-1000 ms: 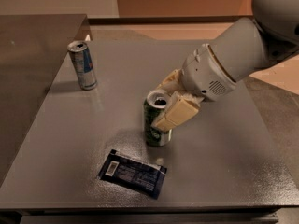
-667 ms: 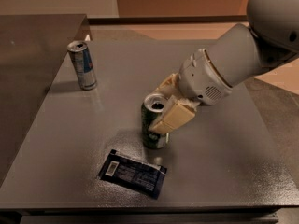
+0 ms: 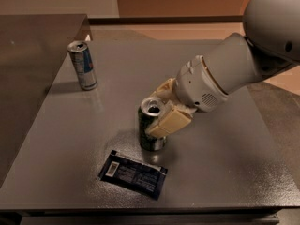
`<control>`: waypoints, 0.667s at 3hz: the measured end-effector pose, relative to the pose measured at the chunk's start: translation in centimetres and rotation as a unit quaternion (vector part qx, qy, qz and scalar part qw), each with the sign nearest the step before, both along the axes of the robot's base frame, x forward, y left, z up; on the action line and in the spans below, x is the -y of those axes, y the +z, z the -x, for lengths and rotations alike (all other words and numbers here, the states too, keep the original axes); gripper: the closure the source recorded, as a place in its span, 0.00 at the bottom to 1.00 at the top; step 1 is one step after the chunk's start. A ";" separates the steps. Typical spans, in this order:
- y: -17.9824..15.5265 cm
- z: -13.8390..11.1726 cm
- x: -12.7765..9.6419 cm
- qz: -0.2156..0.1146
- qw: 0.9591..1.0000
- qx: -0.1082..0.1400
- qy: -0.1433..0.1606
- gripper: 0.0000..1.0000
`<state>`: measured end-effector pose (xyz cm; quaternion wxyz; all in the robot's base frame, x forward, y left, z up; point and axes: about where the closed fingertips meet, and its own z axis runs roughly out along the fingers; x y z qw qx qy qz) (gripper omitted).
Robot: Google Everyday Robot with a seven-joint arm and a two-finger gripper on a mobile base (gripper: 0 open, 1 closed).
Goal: Move green can near rxbar blueberry
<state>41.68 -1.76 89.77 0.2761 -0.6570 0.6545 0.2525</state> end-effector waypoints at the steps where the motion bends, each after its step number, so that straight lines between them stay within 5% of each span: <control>1: 0.1 0.1 -0.2 0.001 1.000 0.001 0.002 0.12; 2: 0.1 0.2 -0.3 0.002 1.000 0.001 0.003 0.00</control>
Offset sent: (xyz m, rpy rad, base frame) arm -0.0008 0.0015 0.0005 -0.0016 -0.0013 0.0031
